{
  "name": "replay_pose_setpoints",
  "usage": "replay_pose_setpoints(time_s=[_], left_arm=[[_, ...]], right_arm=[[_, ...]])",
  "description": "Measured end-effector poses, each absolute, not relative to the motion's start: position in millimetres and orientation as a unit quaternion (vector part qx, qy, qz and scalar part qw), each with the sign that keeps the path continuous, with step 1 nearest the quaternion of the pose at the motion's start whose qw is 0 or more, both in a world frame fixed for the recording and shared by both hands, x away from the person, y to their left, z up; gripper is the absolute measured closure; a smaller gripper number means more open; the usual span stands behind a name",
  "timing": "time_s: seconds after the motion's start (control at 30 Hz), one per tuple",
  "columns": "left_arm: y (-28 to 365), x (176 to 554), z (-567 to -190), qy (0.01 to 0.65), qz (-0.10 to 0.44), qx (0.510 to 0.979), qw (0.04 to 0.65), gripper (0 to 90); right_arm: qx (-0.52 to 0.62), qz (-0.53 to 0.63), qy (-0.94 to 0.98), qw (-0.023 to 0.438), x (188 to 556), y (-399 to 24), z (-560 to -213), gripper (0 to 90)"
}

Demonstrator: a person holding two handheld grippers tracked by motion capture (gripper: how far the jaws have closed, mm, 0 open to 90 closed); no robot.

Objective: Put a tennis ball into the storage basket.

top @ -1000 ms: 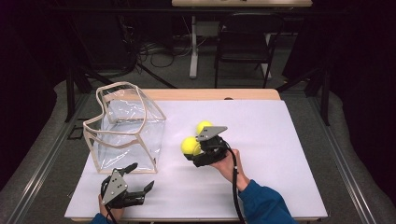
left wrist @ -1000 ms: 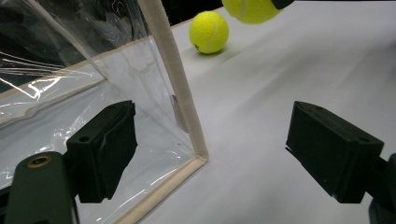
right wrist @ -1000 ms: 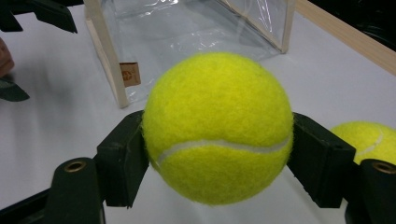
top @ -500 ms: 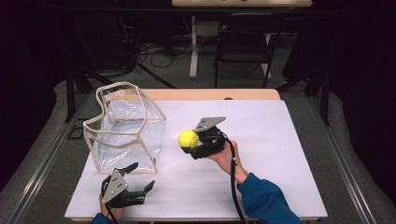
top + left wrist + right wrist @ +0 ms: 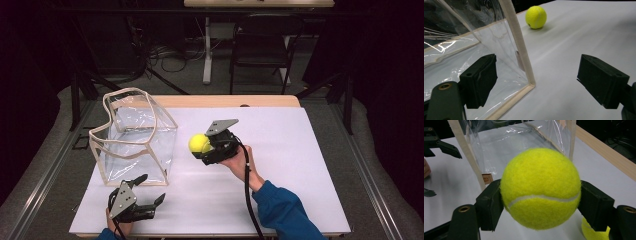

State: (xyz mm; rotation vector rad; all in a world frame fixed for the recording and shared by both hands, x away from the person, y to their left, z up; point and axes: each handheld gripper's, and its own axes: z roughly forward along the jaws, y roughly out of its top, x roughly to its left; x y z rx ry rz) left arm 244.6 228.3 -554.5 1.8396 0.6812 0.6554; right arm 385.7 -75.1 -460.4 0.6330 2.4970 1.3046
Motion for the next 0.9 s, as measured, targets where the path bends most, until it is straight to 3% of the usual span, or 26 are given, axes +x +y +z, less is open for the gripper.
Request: replay_pose_setpoints(time_s=[0.9], left_arm=[[228.1,244.2,-554.2,0.282,0.274,0.766,0.508,15.8]], right_arm=[[0.214,0.436,0.863,0.141,397.6,-67.9,-434.9,26.5]])
